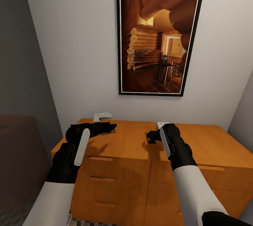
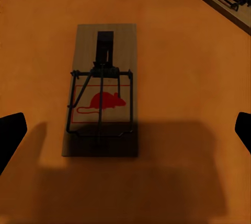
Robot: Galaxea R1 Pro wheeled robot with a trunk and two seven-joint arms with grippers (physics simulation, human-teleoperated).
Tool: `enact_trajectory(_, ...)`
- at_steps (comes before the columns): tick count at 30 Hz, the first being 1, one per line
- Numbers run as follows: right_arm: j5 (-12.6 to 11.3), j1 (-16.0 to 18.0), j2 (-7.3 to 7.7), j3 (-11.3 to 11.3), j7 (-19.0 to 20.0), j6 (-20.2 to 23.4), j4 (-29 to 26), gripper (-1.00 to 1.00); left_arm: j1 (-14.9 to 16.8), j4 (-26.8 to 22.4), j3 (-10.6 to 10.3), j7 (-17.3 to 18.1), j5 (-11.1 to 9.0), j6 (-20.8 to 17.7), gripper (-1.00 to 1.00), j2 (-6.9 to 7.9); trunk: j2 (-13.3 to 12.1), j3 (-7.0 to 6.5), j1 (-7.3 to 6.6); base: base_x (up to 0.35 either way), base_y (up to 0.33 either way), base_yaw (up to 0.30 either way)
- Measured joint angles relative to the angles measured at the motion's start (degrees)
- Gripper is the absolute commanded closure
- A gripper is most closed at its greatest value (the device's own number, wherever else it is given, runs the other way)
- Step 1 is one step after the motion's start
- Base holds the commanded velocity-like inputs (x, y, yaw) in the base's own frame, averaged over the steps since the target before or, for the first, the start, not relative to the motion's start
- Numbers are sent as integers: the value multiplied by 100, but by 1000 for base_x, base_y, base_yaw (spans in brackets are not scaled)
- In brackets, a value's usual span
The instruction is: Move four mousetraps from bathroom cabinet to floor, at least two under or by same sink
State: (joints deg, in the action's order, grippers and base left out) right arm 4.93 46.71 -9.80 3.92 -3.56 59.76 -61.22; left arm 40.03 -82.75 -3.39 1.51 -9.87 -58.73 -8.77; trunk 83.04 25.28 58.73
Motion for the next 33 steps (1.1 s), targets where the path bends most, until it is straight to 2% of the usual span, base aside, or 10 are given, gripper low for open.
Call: enact_trajectory(33,-39,20,-3,8,-303,0,201,-100,0,30,0,0,3,0,-100,0,0,0,0,0,0,0)
